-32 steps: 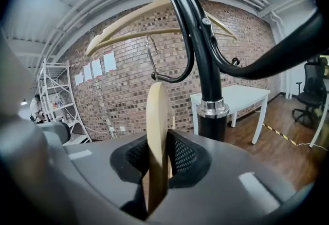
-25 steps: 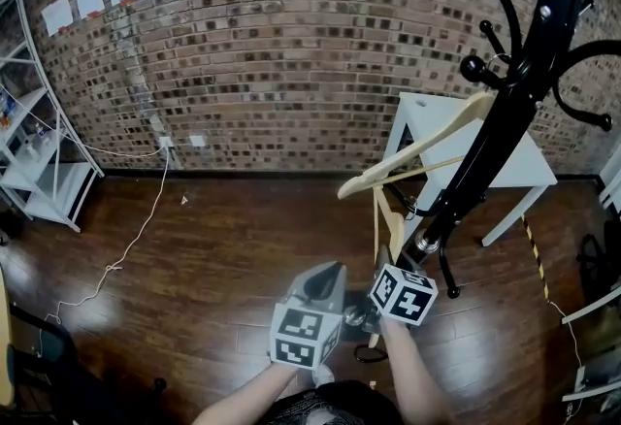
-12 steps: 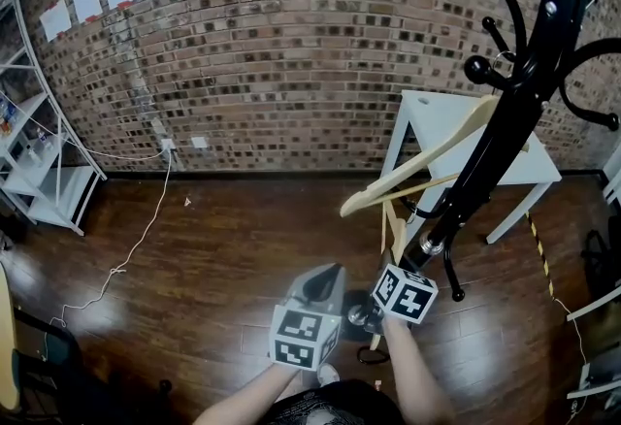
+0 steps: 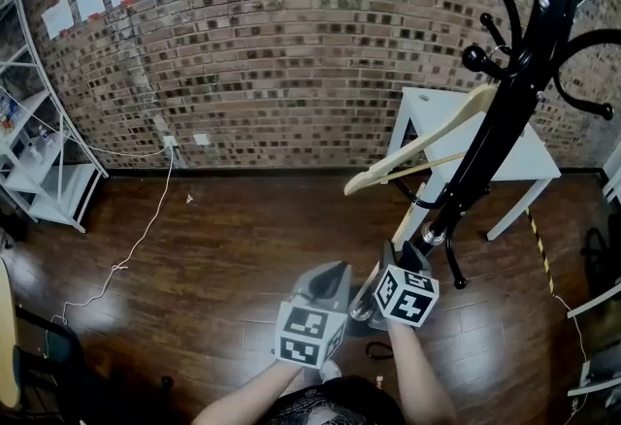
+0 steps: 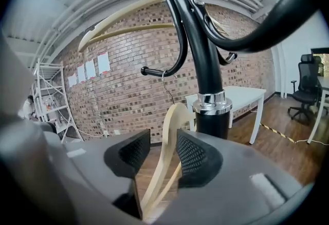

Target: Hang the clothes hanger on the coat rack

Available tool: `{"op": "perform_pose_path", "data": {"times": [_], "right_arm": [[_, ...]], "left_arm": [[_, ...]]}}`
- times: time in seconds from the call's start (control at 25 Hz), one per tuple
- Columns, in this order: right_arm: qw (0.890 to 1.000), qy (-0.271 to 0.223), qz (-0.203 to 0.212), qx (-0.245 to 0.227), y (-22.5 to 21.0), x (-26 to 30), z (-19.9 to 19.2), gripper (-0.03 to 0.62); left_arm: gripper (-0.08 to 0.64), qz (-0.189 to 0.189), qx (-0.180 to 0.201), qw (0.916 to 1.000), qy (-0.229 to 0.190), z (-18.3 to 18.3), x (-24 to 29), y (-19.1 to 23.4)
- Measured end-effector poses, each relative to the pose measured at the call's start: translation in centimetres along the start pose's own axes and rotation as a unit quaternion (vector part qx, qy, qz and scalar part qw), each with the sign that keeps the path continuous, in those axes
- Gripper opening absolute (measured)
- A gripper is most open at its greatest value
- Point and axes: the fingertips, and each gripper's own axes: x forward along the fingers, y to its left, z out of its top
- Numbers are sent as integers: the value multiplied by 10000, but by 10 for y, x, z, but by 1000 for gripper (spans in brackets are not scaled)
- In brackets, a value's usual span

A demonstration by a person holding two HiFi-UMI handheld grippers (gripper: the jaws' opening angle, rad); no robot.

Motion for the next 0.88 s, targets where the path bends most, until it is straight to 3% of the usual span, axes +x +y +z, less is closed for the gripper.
{"op": "perform_pose_path", "data": {"times": [0.4,0.88], "right_arm": [[9997,-70,191,-151,20,-31,-2,129],[9962,-168,616,-585,73,-87,-19,71]], "left_arm": [[3,49,-22,10000,-20,-6,-26,-6],[3,219,-164,9996,-97,-19,-74,-2]]}}
